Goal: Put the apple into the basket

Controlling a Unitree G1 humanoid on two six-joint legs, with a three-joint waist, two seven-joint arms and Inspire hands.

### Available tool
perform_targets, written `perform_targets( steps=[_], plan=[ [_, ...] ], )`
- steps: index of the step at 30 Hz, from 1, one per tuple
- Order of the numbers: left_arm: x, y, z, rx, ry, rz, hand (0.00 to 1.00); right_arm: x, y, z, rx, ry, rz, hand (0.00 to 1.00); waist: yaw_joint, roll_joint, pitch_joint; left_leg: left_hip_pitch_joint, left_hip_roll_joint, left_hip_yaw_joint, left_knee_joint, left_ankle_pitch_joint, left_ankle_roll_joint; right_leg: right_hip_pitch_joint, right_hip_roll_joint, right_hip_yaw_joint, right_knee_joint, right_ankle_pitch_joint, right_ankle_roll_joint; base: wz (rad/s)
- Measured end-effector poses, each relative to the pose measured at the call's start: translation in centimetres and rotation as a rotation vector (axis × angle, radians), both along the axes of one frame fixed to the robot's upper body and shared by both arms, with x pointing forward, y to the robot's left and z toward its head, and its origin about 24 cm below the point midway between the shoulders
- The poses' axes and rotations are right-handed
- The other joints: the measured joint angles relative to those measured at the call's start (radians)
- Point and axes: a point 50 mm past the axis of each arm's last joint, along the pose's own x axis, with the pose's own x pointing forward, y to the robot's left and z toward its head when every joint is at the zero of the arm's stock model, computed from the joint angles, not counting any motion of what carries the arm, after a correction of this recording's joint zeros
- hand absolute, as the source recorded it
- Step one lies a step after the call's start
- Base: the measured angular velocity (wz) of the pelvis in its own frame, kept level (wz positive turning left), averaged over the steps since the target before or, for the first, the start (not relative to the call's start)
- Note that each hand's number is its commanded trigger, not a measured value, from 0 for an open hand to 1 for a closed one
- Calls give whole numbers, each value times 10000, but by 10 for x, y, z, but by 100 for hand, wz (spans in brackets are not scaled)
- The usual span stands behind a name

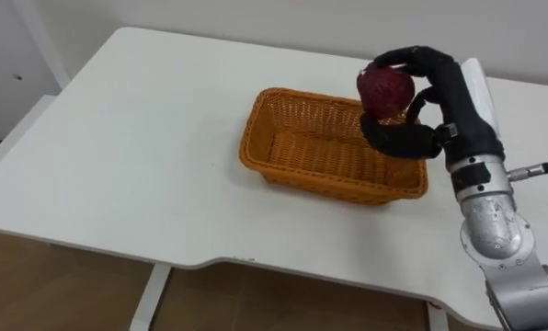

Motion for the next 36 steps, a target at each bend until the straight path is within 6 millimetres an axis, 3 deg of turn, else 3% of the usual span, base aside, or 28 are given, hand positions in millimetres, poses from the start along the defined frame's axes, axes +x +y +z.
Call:
perform_targets(
  steps=[10, 19, 28, 35, 36],
  plan=[
    [3, 1, 1, 147, -186, 15, 0, 0, -1, -1, 247, 71, -30, 0, -7, 13, 28, -3, 2, -7, 6, 1, -1, 23, 0, -30, 4, 0, 0, 0],
    [-2, 1, 0, 50, -6, 131, 0, 1, -14, 4, 598, -285, -722, 0, -272, -183, 1, -1, -24, -97, 9, 2, -1, 75, -26, -197, 2, -1, 2, 4],
    [-18, 9, 2, 317, 119, 815, 0, -8, -74, 29, 2098, -2020, -3877, 0, -943, -518, 5, 135, -51, -172, -20, 13, 12, 216, -44, -265, -19, -2, 8, 3],
    [-23, 15, 4, 595, -42, 1128, 0, -29, -129, 28, 2917, -3204, -7208, 0, -1475, -342, -16, 182, -8, -13, -14, 7, 10, 219, -34, -227, -2, 2, 13, -5],
    [-24, 17, 5, 655, -86, 1315, 0, -36, -141, 27, 3124, -3381, -7946, 0, -1634, -299, -53, 185, 9, 4, -4, 9, 8, 192, -30, -226, 9, 2, 12, -5]
  ],
)
